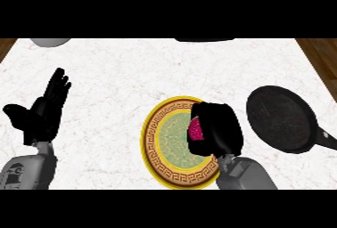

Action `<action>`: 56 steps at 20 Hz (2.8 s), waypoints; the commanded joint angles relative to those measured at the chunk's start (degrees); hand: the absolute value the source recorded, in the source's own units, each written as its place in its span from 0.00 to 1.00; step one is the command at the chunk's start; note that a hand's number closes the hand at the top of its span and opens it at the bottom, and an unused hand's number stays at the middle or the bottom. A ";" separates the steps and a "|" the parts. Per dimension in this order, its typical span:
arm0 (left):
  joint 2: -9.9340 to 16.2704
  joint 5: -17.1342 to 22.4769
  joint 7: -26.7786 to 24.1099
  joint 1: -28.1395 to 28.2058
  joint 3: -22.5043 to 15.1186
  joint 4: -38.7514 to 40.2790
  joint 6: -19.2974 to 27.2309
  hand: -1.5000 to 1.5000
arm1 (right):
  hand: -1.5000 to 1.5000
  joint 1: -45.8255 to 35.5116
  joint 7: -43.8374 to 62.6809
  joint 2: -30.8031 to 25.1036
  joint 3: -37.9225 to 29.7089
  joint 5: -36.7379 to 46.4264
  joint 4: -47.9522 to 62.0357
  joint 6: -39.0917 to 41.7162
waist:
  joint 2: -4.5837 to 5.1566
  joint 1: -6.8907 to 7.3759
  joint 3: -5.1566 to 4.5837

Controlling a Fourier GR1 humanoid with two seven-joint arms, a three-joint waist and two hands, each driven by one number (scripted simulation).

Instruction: Pick the cupcake from the plate and place it in the pan

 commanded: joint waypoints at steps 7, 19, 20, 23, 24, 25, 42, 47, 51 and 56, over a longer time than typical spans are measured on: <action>-0.32 0.50 0.68 -0.28 -1.10 -1.92 -1.33 0.50 | 1.00 -1.16 31.05 0.00 11.89 7.99 -18.10 -9.29 | 1.34 2.83 0.04; 0.47 0.26 0.31 -2.99 0.31 1.37 -1.14 0.50 | 1.00 3.44 13.38 -9.38 -17.75 -6.58 -20.21 -17.84 | 1.73 2.58 0.10; -2.19 -1.70 -0.89 -0.88 -2.59 -1.06 0.34 0.50 | 1.00 6.09 12.41 -8.68 -16.72 -4.55 -17.28 -21.58 | 1.66 2.72 0.10; -2.54 -1.94 -7.24 1.41 -1.77 3.80 -0.27 0.50 | 1.00 8.45 5.34 -14.03 -24.41 -10.82 -15.41 -22.21 | 1.75 2.44 0.09; -0.41 0.33 -2.28 -2.14 0.09 2.65 -1.53 0.50 | 1.00 8.85 1.48 -14.72 -26.99 -13.34 -11.22 -24.81 | 1.74 2.60 0.12; 0.31 0.35 -1.91 -0.35 -0.32 0.20 -2.44 0.50 | 1.00 8.71 -1.65 -17.00 -29.02 -13.15 -7.49 -26.46 | 1.76 2.97 0.15; -2.76 -1.51 -1.14 -1.92 -2.85 0.80 -0.63 0.50 | 0.00 -10.65 -32.93 -25.04 -46.74 -28.59 50.17 -37.12 | 2.04 3.97 0.18; -1.72 -0.08 0.31 -1.34 -1.73 -1.49 -1.49 0.50 | 0.00 -12.46 -36.95 -22.60 -48.96 -36.95 55.65 -26.15 | 1.95 4.19 0.19; 0.58 1.33 -1.78 -1.84 0.67 1.40 -3.96 0.50 | 0.00 -15.50 -45.88 -24.03 -49.31 -36.16 65.65 -30.57 | 1.92 3.70 0.13; -1.76 -0.79 -0.09 -1.52 -0.86 0.03 -0.54 0.50 | 0.00 -10.01 -55.15 -24.22 -55.87 -45.26 57.79 -30.29 | 1.56 2.52 0.11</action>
